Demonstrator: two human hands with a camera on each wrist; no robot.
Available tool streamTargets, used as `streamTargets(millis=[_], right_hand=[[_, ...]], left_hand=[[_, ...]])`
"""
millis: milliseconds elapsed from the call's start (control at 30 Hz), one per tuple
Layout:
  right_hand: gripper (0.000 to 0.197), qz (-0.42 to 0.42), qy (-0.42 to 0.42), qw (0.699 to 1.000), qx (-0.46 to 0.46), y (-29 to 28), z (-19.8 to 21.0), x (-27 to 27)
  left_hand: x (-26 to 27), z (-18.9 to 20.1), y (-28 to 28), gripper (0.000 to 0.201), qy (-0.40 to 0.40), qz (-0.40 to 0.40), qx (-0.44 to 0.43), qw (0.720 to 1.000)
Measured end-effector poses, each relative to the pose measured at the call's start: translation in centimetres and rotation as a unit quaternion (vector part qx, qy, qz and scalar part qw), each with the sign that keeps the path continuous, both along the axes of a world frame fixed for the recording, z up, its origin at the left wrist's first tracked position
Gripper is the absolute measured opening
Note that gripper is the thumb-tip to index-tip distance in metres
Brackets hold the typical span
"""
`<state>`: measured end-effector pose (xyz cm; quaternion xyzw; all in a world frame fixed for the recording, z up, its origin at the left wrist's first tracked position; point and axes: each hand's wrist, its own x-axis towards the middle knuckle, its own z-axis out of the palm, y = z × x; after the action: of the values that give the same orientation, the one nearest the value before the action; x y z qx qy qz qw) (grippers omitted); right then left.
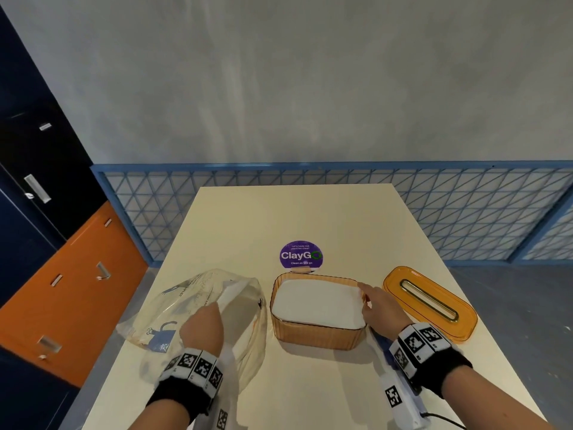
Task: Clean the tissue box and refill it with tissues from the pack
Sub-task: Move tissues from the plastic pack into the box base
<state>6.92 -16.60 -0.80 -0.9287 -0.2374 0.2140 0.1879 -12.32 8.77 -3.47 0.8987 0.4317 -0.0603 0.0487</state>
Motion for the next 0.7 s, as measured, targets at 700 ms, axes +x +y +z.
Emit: streamTargets(millis=[700], right_hand=[[0.033, -0.030, 0.097, 0.948, 0.303, 3.9, 10.6, 0.6]], left_hand=[[4.6, 3.7, -8.8, 0.082, -0.369, -0.262, -0.217, 0.865]])
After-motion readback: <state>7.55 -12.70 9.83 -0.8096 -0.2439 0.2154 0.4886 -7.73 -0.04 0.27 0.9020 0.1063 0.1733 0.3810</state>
